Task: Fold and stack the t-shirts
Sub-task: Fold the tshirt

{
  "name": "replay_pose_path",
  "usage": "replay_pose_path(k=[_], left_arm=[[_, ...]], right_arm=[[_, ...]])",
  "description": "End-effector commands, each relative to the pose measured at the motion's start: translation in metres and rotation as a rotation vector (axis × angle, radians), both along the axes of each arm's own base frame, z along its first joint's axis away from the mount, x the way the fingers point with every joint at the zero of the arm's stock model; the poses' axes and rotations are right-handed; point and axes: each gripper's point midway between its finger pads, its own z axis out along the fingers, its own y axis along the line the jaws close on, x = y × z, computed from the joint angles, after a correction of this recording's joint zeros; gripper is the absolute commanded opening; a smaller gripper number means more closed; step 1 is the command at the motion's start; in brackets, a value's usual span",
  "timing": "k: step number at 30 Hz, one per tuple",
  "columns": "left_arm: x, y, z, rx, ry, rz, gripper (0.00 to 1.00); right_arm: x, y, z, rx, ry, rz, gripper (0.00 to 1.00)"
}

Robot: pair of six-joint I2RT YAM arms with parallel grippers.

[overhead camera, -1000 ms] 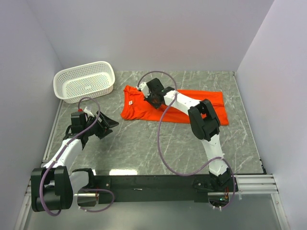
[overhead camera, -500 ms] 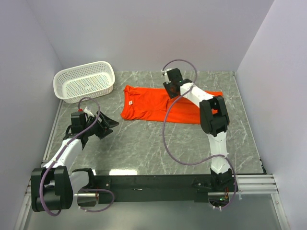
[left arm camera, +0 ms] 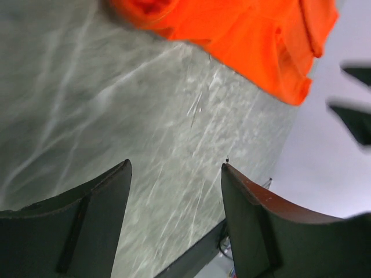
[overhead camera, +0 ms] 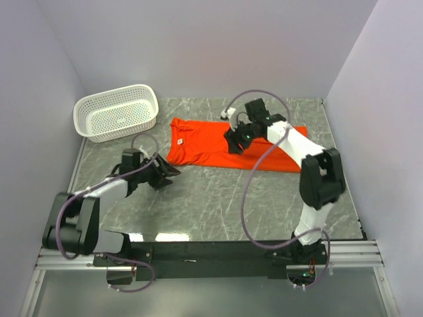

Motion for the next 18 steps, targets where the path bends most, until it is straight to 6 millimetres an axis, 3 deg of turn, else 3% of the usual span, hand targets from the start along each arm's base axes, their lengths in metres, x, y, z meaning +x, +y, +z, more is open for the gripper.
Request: replay_pose_path(k=[1, 3, 4, 6, 7, 9, 10, 13, 18], left_arm=[[0.046, -0.018, 0.009, 0.035, -0.052, 0.103, 0.68], [0.063, -0.020, 0.004, 0.051, -0.024, 0.171, 0.67], [0.070, -0.015, -0.012, 0.097, 0.006, 0.218, 0.67], [0.086, -0.009, -0.018, 0.138, 0.034, 0.273, 0.67], [0.091, -0.002, -0.033, 0.183, 0.066, 0.306, 0.64], [0.102, 0.003, -0.039, 0.232, 0.085, 0.323, 0.59], [0.105, 0.006, -0.049, 0.252, 0.111, 0.326, 0.51], [0.116, 0.018, -0.051, 0.306, 0.114, 0.349, 0.39], [0.120, 0.040, -0.045, 0.395, 0.104, 0.358, 0.38]], right_arm=[[-0.047, 0.006, 0.030, 0.124, -0.030, 0.164, 0.61], [-0.057, -0.003, 0.035, 0.146, -0.031, 0.150, 0.61], [-0.060, -0.005, 0.038, 0.159, -0.026, 0.140, 0.61], [-0.068, -0.009, 0.039, 0.177, -0.008, 0.135, 0.61], [-0.069, -0.011, 0.043, 0.184, -0.015, 0.130, 0.61], [-0.072, -0.014, 0.043, 0.195, -0.014, 0.122, 0.61], [-0.074, -0.015, 0.044, 0.197, -0.017, 0.119, 0.61], [-0.077, -0.017, 0.044, 0.211, -0.012, 0.113, 0.61], [-0.076, -0.020, 0.042, 0.220, -0.004, 0.103, 0.60]])
